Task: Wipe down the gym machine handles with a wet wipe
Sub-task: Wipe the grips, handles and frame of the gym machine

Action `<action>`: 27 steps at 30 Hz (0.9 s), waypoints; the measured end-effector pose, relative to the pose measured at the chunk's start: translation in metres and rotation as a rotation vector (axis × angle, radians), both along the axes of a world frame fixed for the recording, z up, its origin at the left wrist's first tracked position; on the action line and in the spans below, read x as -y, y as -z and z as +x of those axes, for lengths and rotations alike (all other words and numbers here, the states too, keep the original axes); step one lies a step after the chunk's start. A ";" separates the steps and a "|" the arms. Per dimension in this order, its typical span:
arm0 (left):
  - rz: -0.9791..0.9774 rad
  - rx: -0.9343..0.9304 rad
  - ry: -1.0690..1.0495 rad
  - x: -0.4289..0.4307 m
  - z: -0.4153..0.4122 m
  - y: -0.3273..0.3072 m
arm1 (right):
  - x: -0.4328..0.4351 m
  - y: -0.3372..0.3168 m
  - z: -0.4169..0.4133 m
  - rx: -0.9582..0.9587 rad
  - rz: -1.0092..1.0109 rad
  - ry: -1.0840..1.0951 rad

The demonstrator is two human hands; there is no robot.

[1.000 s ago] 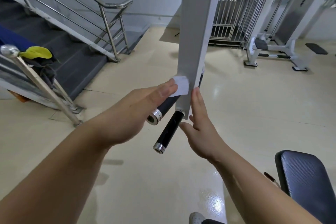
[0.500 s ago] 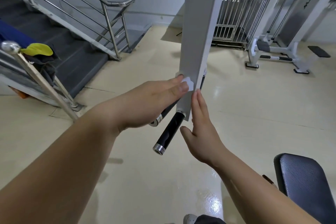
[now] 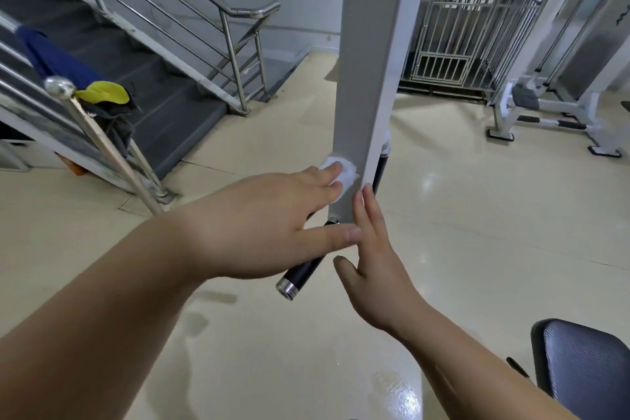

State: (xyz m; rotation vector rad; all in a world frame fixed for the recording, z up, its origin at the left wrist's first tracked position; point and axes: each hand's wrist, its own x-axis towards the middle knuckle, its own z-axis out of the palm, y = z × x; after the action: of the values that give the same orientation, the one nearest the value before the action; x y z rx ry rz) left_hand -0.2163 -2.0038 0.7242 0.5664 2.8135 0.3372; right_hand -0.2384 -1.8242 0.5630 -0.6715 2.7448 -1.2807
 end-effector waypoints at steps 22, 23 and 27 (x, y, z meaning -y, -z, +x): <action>0.791 -0.689 -0.511 -0.021 0.029 0.072 | 0.000 -0.033 -0.017 -0.604 -0.102 -0.222; 0.798 -0.704 -0.529 -0.019 0.032 0.074 | 0.000 -0.033 -0.017 -0.591 -0.129 -0.201; 0.883 -0.650 -0.479 -0.004 0.037 0.075 | 0.010 -0.032 0.001 -0.580 -0.221 -0.161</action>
State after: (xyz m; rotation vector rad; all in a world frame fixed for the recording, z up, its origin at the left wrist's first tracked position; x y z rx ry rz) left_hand -0.1797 -2.0000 0.6496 0.1199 3.2690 1.8306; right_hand -0.2370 -1.8341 0.5949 -1.4569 2.8887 -1.5666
